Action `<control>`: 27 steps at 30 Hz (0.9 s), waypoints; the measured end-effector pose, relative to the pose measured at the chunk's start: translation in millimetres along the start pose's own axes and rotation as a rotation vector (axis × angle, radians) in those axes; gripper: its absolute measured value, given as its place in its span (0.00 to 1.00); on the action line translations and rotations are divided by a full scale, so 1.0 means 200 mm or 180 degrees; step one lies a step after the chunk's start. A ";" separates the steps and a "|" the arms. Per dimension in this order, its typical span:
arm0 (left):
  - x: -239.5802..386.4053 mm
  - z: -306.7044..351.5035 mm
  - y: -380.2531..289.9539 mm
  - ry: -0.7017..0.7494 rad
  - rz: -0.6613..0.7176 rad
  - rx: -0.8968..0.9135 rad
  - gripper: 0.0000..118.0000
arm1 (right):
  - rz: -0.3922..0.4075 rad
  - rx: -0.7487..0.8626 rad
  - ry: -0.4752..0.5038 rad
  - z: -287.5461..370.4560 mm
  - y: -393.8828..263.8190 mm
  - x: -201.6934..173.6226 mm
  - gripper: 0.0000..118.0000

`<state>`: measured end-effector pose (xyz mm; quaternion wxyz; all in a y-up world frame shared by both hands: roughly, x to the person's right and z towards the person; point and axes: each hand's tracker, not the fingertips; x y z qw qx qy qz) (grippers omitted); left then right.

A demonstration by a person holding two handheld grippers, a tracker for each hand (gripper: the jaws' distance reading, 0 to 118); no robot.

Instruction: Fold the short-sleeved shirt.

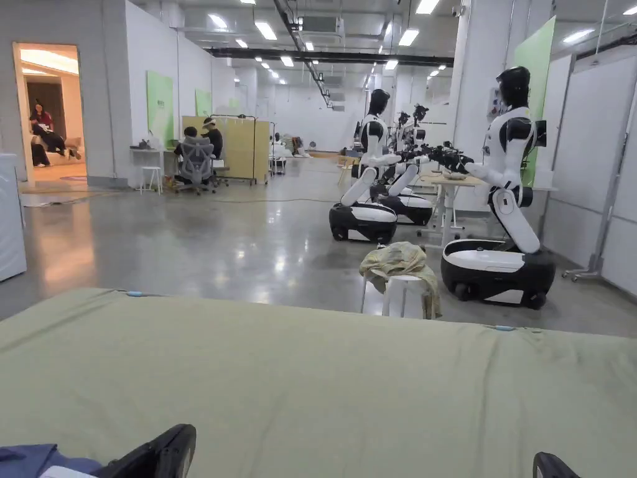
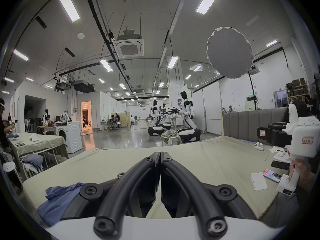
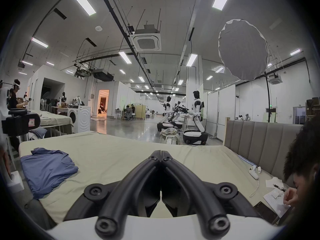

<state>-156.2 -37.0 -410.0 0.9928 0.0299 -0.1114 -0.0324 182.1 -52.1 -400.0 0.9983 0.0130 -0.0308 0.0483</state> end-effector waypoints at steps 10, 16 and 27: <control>-0.03 0.00 0.01 -0.0051 0.0087 -0.0039 0.02 | 0.0031 -0.0059 -0.0011 0.00 -0.01 0.04 0.00; -0.06 -0.02 0.01 -0.0059 0.0182 -0.0059 0.02 | 0.0118 -0.0047 -0.0004 0.00 0.00 0.03 0.00; -0.06 -0.03 0.05 0.0137 -0.0725 -0.0213 0.02 | 0.0934 -0.0052 -0.0080 0.00 0.04 0.00 0.00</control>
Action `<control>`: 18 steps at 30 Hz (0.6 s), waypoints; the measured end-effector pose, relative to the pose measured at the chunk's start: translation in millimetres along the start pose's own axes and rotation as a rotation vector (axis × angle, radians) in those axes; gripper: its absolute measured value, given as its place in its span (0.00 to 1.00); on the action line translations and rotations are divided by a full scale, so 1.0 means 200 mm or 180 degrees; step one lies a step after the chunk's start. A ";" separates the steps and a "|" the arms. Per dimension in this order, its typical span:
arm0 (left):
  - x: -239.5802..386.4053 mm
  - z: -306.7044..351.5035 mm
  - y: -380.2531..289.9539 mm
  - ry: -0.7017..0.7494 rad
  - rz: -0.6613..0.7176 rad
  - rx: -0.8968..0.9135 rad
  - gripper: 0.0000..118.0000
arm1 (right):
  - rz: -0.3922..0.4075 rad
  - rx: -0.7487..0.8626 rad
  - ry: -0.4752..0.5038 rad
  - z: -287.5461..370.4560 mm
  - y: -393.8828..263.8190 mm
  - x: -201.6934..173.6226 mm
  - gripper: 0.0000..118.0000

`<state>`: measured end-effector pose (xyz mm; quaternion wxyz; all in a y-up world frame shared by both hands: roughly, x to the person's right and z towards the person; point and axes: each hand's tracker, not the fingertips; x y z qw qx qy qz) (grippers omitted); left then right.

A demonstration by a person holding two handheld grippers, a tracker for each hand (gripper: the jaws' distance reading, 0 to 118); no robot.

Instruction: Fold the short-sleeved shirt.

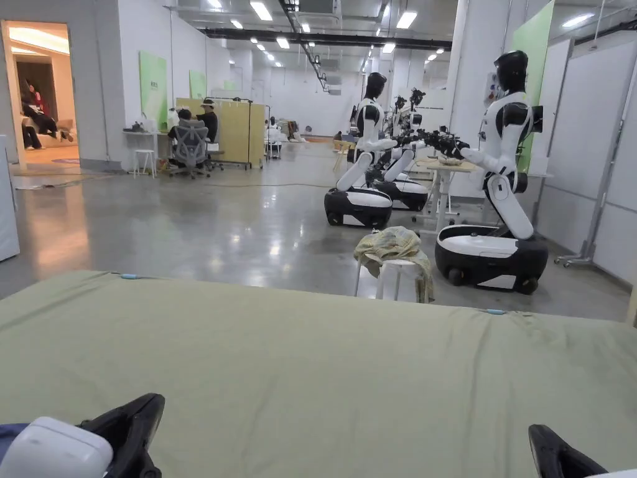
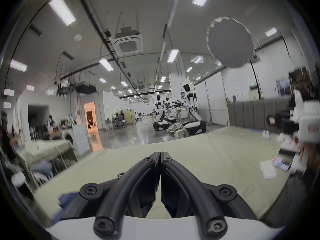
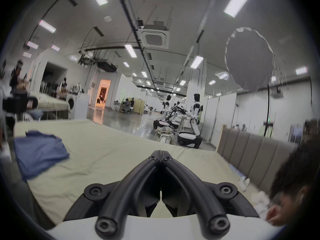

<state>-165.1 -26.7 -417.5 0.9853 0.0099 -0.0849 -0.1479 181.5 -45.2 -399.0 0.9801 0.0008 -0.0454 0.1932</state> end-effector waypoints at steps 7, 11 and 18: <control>0.15 0.02 -0.12 -0.0178 -0.2826 -0.0164 0.02 | 0.3002 0.0157 0.0123 0.05 -0.12 -0.15 0.00; 0.26 0.06 -0.34 -0.0628 -0.4165 -0.0277 0.02 | 0.4344 0.0247 0.0487 0.06 -0.31 -0.21 0.00; 0.24 -0.01 -0.32 -0.0449 -0.2668 -0.0392 0.02 | 0.3091 -0.0026 0.0253 0.06 -0.29 -0.23 0.00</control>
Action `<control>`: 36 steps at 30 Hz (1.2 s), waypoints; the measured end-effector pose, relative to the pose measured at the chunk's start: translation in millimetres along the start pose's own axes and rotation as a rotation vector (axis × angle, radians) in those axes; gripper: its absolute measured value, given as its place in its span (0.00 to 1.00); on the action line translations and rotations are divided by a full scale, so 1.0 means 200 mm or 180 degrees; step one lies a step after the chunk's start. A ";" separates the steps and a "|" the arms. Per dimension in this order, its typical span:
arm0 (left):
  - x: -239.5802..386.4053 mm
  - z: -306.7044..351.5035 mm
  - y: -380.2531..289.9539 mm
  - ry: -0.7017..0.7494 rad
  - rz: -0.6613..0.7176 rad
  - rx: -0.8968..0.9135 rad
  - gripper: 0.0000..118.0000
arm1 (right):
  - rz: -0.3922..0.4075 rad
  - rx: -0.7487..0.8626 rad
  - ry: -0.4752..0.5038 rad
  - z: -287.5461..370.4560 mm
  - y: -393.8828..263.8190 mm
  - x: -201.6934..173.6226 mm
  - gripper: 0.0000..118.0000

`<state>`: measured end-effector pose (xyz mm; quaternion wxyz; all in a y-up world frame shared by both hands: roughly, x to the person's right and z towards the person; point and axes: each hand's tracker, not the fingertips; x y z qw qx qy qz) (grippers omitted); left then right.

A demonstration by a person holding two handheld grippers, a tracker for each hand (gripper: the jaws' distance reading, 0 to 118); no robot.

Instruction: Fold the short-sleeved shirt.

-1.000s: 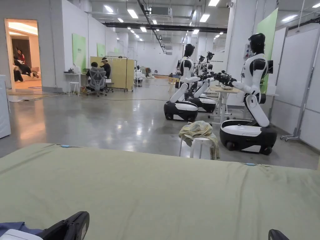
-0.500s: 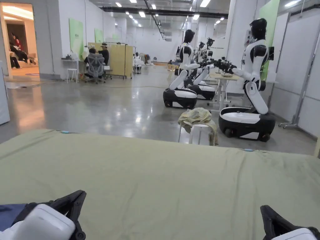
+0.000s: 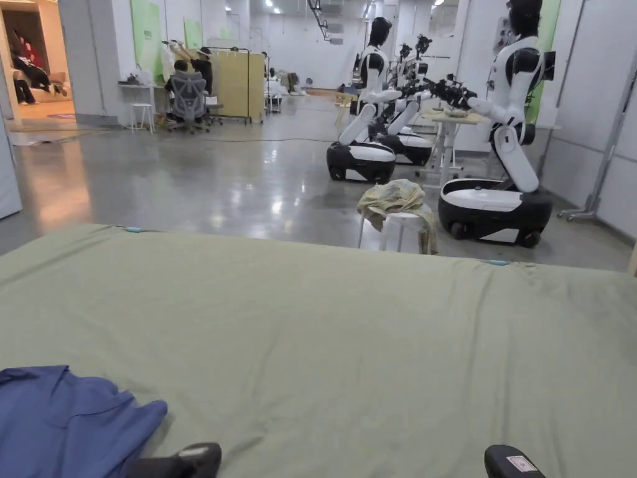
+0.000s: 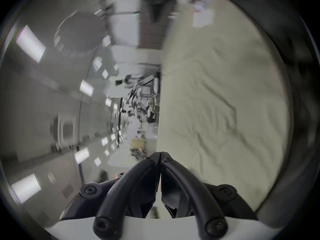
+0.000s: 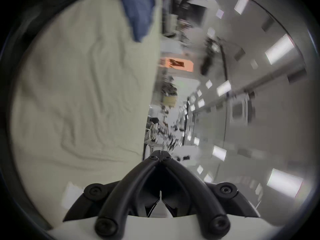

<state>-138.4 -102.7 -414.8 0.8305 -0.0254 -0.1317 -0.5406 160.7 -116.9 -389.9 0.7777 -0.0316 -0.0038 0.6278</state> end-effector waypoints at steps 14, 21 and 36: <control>-0.24 -0.07 -0.12 -0.0020 0.3718 0.0432 0.02 | -0.4043 -0.0204 -0.0108 -0.05 -0.14 0.20 0.00; -0.27 -0.03 -0.15 0.0049 0.3719 0.0396 0.02 | -0.3964 -0.0201 -0.0085 -0.07 -0.11 0.22 0.00; -0.46 0.51 -0.53 0.1013 0.3779 -0.0274 0.02 | -0.4072 0.0647 0.0772 -0.24 0.37 0.17 0.00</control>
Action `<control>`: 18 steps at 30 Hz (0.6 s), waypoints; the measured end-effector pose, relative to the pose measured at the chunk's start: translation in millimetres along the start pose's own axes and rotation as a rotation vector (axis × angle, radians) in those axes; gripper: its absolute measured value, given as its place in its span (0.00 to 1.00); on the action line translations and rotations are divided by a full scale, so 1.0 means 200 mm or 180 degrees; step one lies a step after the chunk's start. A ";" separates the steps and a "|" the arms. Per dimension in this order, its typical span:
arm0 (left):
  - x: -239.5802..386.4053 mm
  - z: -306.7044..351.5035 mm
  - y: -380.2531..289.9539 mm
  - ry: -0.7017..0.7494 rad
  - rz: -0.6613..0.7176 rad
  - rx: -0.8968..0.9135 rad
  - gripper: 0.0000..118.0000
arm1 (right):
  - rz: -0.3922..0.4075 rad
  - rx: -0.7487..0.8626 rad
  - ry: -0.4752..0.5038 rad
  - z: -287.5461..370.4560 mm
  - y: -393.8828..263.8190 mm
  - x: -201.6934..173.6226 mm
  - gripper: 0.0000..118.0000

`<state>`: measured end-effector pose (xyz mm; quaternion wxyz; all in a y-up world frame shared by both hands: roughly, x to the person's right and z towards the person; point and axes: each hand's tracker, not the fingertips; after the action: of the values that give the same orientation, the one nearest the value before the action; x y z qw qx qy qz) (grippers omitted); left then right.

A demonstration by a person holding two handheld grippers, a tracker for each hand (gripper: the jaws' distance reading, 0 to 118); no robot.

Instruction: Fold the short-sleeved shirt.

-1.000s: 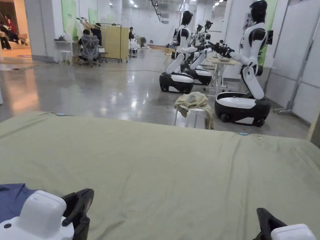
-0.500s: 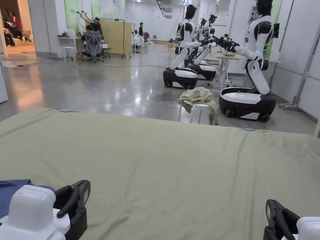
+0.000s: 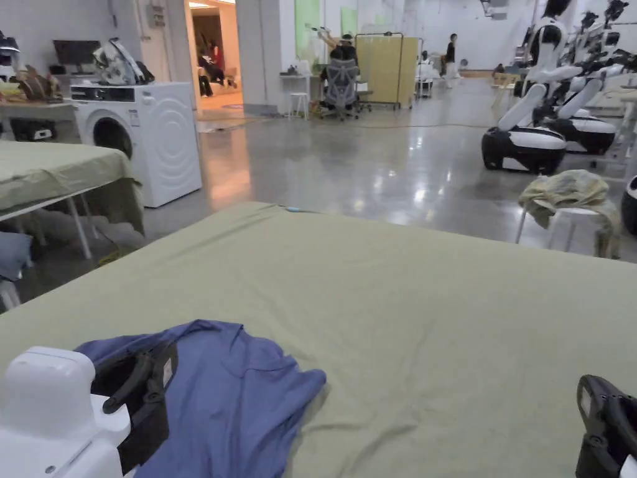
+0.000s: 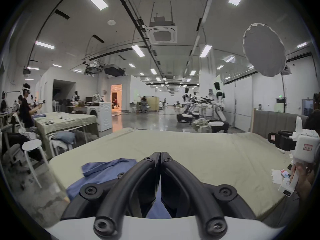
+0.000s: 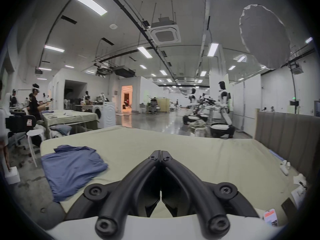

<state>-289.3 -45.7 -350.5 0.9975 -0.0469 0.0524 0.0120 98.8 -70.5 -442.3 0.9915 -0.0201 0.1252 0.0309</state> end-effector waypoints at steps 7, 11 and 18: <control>-0.13 0.02 0.01 0.0015 -0.0099 -0.0161 0.03 | -0.0046 -0.0064 0.0311 -0.05 -0.02 -0.11 0.00; -0.19 -0.19 0.00 -0.0337 -0.0275 -0.0738 0.11 | 0.0018 -0.0109 0.0338 -0.02 -0.05 -0.10 0.00; -0.30 -0.87 -0.19 -0.0603 -0.0045 -0.1658 0.57 | -0.0137 -0.0363 0.0258 -0.02 -0.15 -0.02 0.00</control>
<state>-365.8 -100.7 -512.9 0.9523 -0.3008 -0.0462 0.0225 94.8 -100.5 -444.9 0.9832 -0.0806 0.1628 0.0157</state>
